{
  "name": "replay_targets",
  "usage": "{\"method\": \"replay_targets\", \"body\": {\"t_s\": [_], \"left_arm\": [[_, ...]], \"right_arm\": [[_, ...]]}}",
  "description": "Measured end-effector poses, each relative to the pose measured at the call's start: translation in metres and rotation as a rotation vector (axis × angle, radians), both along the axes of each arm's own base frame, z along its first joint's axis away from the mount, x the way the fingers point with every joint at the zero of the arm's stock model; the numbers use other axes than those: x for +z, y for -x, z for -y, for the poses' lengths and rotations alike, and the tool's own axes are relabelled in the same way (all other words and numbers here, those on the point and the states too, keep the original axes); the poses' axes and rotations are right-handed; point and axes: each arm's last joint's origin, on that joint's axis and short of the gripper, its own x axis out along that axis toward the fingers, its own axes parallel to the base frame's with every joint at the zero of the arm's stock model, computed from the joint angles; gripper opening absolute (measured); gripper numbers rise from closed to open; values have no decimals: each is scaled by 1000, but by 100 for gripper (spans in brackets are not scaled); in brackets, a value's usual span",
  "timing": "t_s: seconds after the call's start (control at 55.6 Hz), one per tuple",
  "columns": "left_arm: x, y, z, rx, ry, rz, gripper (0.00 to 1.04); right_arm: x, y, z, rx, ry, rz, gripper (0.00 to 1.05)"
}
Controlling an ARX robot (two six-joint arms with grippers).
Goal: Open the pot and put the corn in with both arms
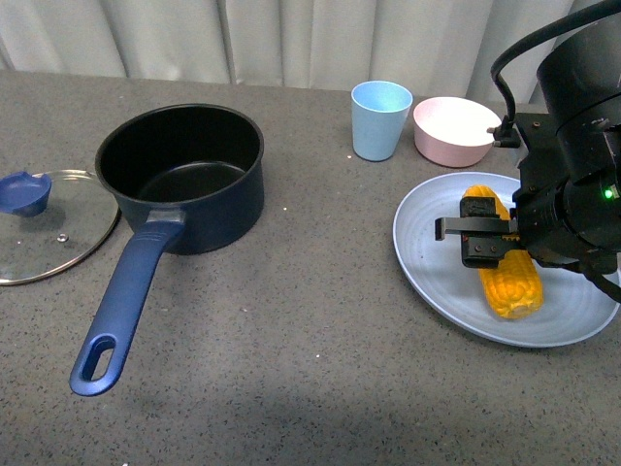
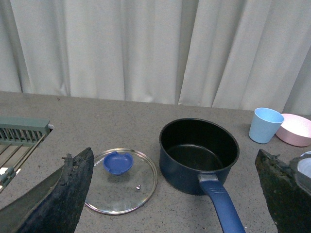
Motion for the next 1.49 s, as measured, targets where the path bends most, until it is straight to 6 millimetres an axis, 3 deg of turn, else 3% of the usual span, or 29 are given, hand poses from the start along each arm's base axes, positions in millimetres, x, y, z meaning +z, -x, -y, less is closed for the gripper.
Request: {"method": "replay_targets", "body": {"t_s": [0.252,0.468,0.612,0.791,1.007,1.493], "left_arm": [[0,0,0,0,0,0,98],[0,0,0,0,0,0,98],[0,0,0,0,0,0,98],[0,0,0,0,0,0,98],[0,0,0,0,0,0,98],[0,0,0,0,0,0,98]], "right_arm": [[13,7,5,10,-124,4,22],[62,12,-1,56,-448,99,16],[79,6,-31,100,-580,138,13],[83,-10,-94,172,-659,116,13],[84,-26,-142,217,-687,104,12],[64,-52,-193,226,-698,55,12]]}}
